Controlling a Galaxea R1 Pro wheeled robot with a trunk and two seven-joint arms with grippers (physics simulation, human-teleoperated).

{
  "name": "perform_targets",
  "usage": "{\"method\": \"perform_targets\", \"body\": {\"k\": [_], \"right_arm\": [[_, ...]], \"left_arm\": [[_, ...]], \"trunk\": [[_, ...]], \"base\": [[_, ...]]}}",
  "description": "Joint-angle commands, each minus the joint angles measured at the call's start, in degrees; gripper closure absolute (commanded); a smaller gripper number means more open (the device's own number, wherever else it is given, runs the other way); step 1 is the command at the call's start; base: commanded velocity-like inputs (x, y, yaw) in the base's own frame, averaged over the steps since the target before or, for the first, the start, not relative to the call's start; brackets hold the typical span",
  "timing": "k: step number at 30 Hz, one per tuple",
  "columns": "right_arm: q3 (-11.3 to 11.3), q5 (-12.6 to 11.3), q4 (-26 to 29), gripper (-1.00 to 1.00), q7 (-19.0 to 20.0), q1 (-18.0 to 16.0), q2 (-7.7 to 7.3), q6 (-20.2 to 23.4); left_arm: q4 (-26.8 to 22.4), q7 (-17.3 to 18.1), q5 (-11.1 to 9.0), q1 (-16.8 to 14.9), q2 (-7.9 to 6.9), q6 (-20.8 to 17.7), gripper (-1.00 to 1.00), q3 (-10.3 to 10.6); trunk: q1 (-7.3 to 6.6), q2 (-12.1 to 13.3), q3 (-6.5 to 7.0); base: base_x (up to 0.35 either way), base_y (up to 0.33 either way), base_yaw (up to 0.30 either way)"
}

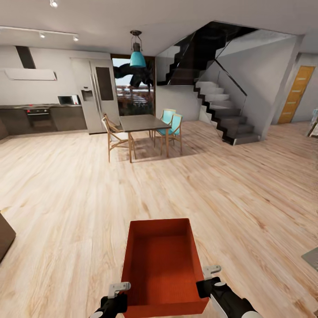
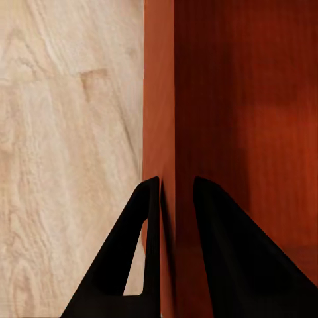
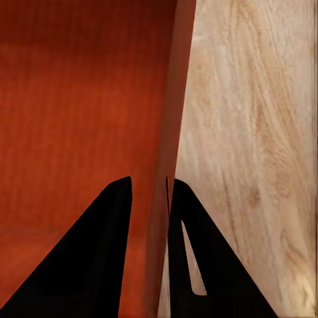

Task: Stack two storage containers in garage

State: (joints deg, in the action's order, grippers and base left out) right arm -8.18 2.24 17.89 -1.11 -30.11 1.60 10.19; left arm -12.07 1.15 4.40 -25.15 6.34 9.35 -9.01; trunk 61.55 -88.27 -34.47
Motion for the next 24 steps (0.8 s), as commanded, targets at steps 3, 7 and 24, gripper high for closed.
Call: {"method": "perform_targets", "body": {"k": [3,7,24], "right_arm": [[-2.32,0.49,0.21,1.00,2.76,-0.01,-0.81,-3.42],[-2.19,0.44,0.15,1.00,2.76,-0.02,-0.87,-3.54],[-2.06,0.32,0.13,1.00,2.78,-0.03,-0.84,-3.49]], "left_arm": [[0.23,-0.18,0.69,-0.07,-0.89,0.23,1.00,-0.13],[0.21,-0.18,0.64,-0.07,-0.89,0.23,1.00,-0.13],[0.12,-0.18,0.61,-0.05,-0.89,0.23,1.00,-0.13]], "trunk": [[0.03,-0.03,-0.06],[0.03,-0.03,-0.07],[0.03,-0.03,-0.07]], "base": [[0.343,0.000,-0.115],[0.343,0.000,-0.031],[0.343,0.000,-0.002]]}}
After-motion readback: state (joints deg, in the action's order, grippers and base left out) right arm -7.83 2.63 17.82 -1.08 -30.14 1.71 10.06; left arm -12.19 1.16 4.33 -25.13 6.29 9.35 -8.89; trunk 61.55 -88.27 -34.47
